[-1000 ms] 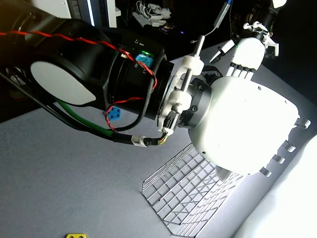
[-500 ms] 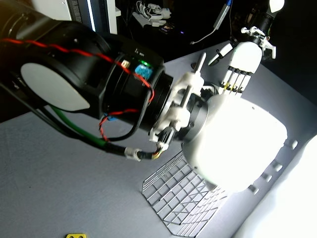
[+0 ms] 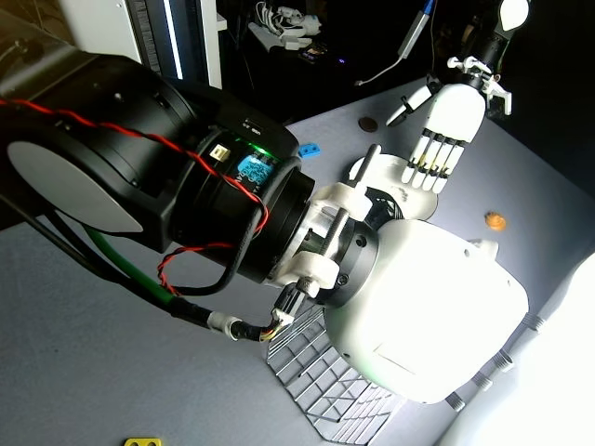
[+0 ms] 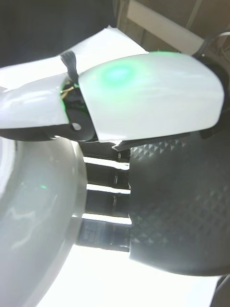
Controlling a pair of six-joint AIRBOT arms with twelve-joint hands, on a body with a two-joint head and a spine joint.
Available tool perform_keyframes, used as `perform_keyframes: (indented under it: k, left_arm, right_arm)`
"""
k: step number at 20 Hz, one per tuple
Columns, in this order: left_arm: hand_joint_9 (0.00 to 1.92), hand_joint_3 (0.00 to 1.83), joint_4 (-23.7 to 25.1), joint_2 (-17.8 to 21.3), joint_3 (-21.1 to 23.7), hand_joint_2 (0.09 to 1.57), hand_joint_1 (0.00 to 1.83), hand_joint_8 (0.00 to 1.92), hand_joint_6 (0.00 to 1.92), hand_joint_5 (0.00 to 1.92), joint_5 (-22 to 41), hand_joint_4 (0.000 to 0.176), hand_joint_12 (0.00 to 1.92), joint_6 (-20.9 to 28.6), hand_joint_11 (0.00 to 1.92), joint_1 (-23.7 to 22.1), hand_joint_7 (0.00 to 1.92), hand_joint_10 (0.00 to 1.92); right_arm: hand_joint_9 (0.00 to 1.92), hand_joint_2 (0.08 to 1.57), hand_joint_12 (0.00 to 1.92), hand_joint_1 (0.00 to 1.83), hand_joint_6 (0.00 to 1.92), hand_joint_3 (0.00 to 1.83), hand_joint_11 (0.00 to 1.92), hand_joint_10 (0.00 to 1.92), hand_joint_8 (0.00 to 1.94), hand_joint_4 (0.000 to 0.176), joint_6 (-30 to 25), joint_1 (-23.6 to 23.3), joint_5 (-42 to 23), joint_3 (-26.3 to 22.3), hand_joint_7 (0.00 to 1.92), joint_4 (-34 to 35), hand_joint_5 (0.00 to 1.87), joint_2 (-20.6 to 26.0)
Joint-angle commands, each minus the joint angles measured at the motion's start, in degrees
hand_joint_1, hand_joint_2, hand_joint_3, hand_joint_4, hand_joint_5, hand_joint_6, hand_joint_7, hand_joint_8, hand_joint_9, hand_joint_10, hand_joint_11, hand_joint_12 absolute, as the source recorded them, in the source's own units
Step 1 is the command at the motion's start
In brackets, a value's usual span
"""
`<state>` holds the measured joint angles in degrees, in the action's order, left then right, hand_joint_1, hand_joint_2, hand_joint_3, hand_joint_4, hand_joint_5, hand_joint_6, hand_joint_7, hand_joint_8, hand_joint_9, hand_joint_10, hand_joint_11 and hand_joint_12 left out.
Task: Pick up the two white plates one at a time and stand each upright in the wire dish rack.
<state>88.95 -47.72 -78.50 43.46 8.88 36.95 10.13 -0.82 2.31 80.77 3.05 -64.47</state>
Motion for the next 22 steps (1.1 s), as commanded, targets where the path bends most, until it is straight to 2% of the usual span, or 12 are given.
perform_keyframes:
  k: [1, 4, 9, 10, 14, 18, 19, 22]
  left_arm:
    - [0.00, 0.00, -2.58, 0.32, -0.08, 1.09, 0.00, 0.00, 0.00, 0.00, 1.11, 0.000, 0.00, 0.14, 0.00, -0.30, 0.00, 0.00]
    - [0.00, 0.00, -2.59, 0.33, -0.06, 1.10, 0.00, 0.00, 0.00, 0.00, 1.14, 0.000, 0.00, 0.23, 0.00, -0.41, 0.00, 0.00]
    - [0.00, 0.02, -2.60, 0.74, 0.42, 1.13, 0.00, 0.00, 0.00, 0.00, 1.35, 0.000, 0.00, 0.62, 0.00, -1.57, 0.00, 0.00]
    - [0.00, 0.00, -2.60, 0.82, 0.57, 1.09, 0.00, 0.00, 0.00, 0.00, 1.43, 0.000, 0.00, 0.62, 0.00, -1.70, 0.00, 0.00]
    - [0.00, 0.00, -2.60, 0.83, 0.46, 1.08, 0.00, 0.00, 0.00, 0.00, 1.45, 0.000, 0.00, 0.63, 0.00, -1.71, 0.00, 0.00]
    - [0.00, 0.01, -2.59, 0.85, 0.43, 1.13, 0.00, 0.00, 0.00, 0.00, 1.45, 0.000, 0.00, 0.67, 0.00, -1.77, 0.00, 0.00]
    - [0.00, 0.00, -2.59, 0.85, 0.41, 1.09, 0.00, 0.00, 0.00, 0.00, 1.45, 0.000, 0.00, 0.67, 0.00, -1.79, 0.00, 0.00]
    - [0.00, 0.00, -2.59, 0.85, 0.34, 1.09, 0.00, 0.00, 0.00, 0.00, 1.45, 0.000, 0.00, 0.80, 0.00, -1.90, 0.00, 0.00]
  right_arm:
    - [0.94, 1.10, 1.01, 1.38, 1.07, 0.00, 0.85, 1.08, 0.86, 0.000, -1.12, -0.47, -7.91, 0.43, 1.01, 0.98, 0.96, 0.42]
    - [0.90, 1.11, 1.05, 1.37, 1.08, 0.00, 0.82, 1.13, 0.87, 0.000, -1.35, 0.18, -8.30, 1.18, 1.00, 0.98, 0.95, 0.42]
    - [0.94, 1.10, 1.02, 1.38, 1.04, 0.00, 0.86, 1.07, 0.83, 0.000, -1.67, 0.63, -7.84, 1.76, 1.02, 0.99, 0.97, 0.44]
    - [0.94, 1.10, 1.01, 1.38, 1.08, 0.00, 0.85, 1.09, 0.87, 0.000, -1.91, 0.89, -7.94, 1.80, 1.00, 0.99, 0.95, 0.44]
    - [0.94, 1.11, 0.98, 1.38, 1.06, 0.00, 0.87, 1.09, 0.92, 0.000, -1.97, 2.43, -8.95, 2.23, 0.98, 0.99, 0.95, 0.39]
    - [0.96, 1.10, 1.00, 1.38, 1.05, 0.00, 0.89, 1.06, 0.87, 0.000, -1.95, 4.03, -10.29, 2.98, 1.03, 0.99, 0.94, 0.19]
    - [0.96, 1.10, 1.00, 1.38, 1.05, 0.00, 0.89, 1.06, 0.86, 0.000, -1.95, 4.27, -10.37, 3.13, 1.03, 0.99, 0.94, 0.15]
    - [0.97, 1.08, 1.04, 1.38, 0.98, 0.00, 0.89, 1.04, 0.81, 0.000, -1.96, 5.24, -10.76, 3.68, 1.07, 0.99, 0.98, -0.18]
